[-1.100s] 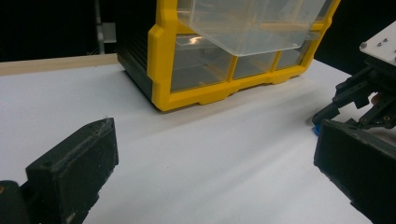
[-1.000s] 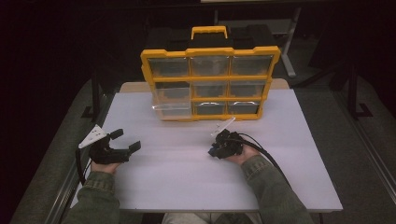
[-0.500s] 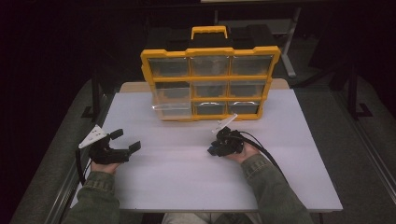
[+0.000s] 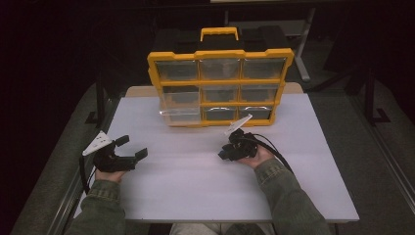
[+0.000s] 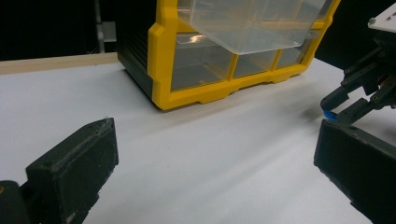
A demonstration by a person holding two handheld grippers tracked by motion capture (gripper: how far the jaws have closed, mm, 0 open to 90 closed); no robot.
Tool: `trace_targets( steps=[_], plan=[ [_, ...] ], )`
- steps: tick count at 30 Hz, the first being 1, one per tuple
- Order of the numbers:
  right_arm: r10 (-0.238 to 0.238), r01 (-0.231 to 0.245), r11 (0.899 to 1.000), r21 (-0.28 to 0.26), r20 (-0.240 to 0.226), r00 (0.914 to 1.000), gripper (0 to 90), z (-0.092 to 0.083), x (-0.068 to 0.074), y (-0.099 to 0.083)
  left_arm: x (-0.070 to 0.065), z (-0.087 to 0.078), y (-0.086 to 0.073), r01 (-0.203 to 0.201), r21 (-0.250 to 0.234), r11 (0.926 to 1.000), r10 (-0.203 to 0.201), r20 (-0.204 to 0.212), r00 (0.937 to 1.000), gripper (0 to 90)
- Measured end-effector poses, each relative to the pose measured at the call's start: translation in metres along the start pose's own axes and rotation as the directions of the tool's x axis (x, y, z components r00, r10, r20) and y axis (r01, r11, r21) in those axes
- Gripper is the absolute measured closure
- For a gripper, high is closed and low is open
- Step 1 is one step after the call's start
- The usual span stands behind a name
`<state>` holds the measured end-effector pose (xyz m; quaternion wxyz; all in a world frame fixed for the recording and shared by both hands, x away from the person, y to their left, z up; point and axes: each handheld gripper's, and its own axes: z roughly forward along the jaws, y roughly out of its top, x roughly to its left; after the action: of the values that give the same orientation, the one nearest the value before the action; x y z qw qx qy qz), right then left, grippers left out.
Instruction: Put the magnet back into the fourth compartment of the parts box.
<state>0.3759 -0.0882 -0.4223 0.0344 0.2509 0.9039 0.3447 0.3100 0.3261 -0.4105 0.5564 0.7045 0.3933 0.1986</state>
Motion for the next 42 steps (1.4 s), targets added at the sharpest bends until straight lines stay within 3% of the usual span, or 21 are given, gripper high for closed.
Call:
trace_targets(
  steps=[9, 14, 35, 42],
  plan=[
    [-0.013, 0.013, 1.0, -0.017, -0.001, 0.9999, 60.9, -0.009, -0.003, 0.01, 0.001, -0.001, 0.0, 0.01, -0.011, 0.9999, -0.01, 0.006, 0.9999, 0.0],
    [0.005, -0.006, 0.999, -0.038, -0.023, 0.9997, 60.8, -0.015, -0.004, 0.017, 0.001, -0.002, 0.0, 0.014, -0.009, 0.9999, -0.014, 0.009, 0.9999, 0.0],
    [-0.075, 0.075, 0.996, -0.042, 0.004, 0.9972, 60.9, -0.045, -0.006, 0.058, 0.0, 0.0, 0.0, 0.005, -0.003, 1.0, -0.005, 0.014, 0.9999, 0.0],
    [-0.072, 0.073, 0.996, -0.061, 0.011, 0.9973, 61.0, -0.055, -0.006, 0.072, 0.0, 0.0, 0.0, 0.006, -0.005, 1.0, -0.006, 0.015, 0.9999, 0.0]
  ],
)
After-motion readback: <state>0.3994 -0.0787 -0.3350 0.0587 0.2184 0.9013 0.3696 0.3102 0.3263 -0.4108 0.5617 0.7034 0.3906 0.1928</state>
